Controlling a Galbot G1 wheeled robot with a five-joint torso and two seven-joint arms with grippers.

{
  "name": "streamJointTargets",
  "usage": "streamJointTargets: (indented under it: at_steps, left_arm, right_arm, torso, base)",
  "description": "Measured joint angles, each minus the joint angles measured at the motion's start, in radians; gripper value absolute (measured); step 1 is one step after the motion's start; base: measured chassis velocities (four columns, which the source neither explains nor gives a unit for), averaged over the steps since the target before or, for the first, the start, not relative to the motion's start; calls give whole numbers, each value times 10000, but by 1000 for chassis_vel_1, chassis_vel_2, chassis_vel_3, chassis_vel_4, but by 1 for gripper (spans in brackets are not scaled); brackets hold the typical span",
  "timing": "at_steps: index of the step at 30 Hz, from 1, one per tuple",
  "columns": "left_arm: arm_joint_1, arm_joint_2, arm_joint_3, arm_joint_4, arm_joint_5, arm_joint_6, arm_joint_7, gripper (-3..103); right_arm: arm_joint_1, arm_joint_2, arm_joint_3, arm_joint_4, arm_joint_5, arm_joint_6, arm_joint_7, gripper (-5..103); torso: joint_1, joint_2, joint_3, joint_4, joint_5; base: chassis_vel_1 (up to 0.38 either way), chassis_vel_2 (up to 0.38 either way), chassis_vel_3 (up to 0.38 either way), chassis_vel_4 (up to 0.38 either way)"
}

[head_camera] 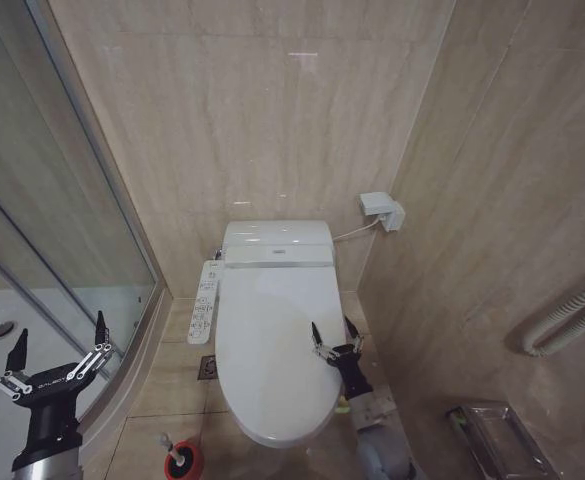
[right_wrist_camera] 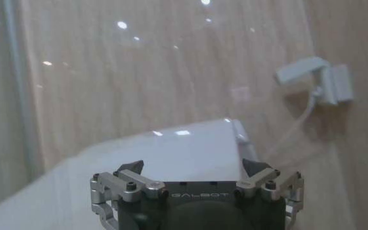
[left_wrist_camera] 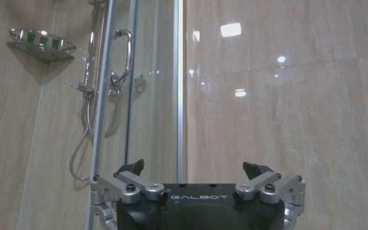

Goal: Open the toilet lid, clean the toilet bowl with a toilet brush, close the toilet lid, and flush.

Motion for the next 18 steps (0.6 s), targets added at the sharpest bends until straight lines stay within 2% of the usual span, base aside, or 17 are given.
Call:
streamJointTargets:
  at_steps: [8,14,18]
  left_arm:
    - [242,-39,-59,-336,-42,-71,-9,100]
    - [298,-18,-130,-407,-144,-73,-10,100]
    - [228,52,-164,-281,-180,-50,-11,100]
  right_arm:
    - [-120,641,39,-475,-460,-9,329,100]
    - [-331,656,29,-379,-391,-17,364,100]
    - [-790,439,152,603,-231,84,361,100]
  torso:
    - [0,1,-1,-1,-1]
    - [0,0,0,-1,2]
    - [0,0,0,5,4]
  base:
    - [0,0,0,0]
    - [0,0,0,0]
    - [0,0,0,0]
